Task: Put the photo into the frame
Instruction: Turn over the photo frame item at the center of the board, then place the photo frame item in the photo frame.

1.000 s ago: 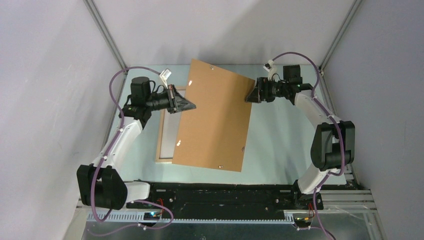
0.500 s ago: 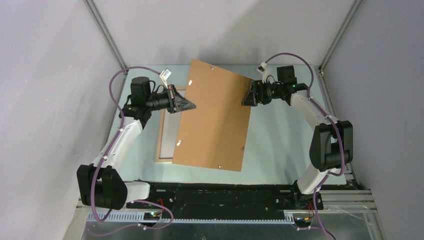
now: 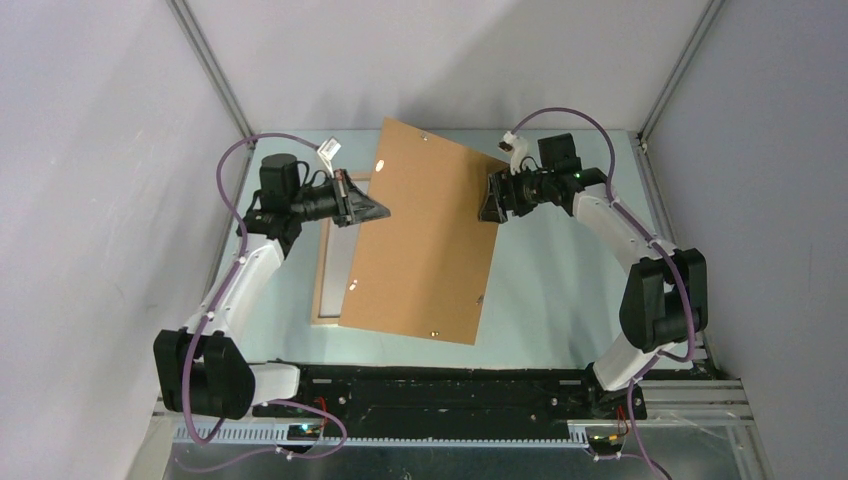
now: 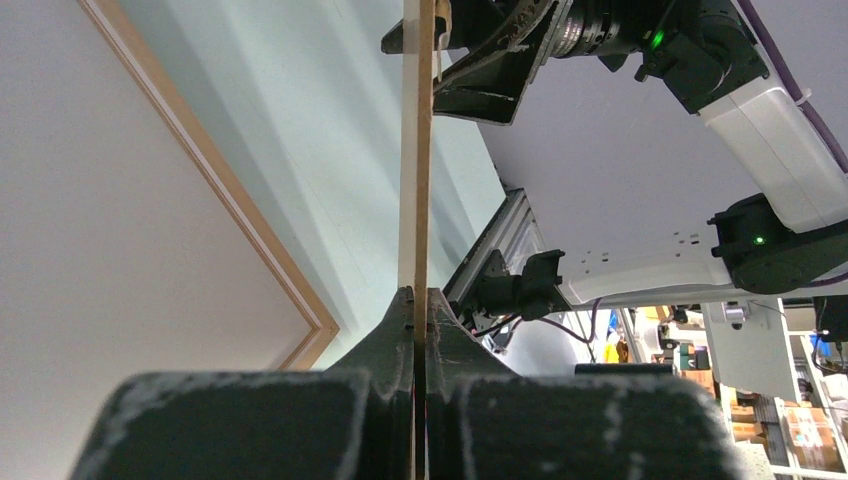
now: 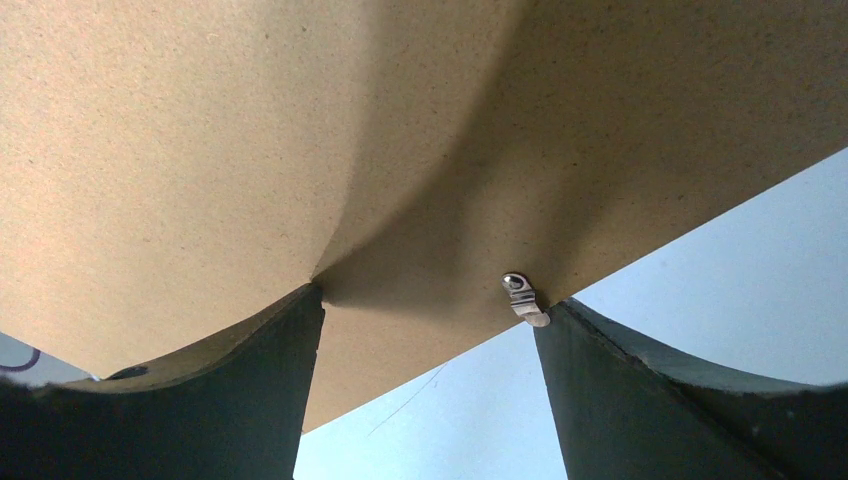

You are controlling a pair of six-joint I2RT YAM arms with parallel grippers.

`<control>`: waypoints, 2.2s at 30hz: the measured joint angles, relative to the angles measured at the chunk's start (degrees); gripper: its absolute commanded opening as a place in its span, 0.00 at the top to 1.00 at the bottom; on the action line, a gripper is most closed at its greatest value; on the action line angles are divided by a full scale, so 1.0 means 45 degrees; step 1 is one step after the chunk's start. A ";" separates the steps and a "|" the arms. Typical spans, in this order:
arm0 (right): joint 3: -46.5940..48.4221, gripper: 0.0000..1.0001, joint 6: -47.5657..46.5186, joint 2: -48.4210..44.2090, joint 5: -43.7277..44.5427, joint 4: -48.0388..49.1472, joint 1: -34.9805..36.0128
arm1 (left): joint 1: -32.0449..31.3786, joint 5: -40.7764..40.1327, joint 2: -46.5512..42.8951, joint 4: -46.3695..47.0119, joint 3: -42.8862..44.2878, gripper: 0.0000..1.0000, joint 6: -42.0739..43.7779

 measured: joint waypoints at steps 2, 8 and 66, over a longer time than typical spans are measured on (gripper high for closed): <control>0.0000 0.20 -0.0073 -0.0063 0.0180 -0.0087 0.0087 | 0.0019 -0.0005 0.0000 0.0000 0.0000 1.00 0.0044; -0.0015 0.20 -0.0121 -0.0204 0.0461 -0.0185 0.0189 | 0.0073 -0.0107 0.0000 0.0019 -0.0034 1.00 0.0049; -0.1530 0.20 0.0675 -0.1729 -0.0291 0.0107 -0.0622 | 0.4090 0.0709 -0.0539 0.0680 -0.1030 1.00 -0.0967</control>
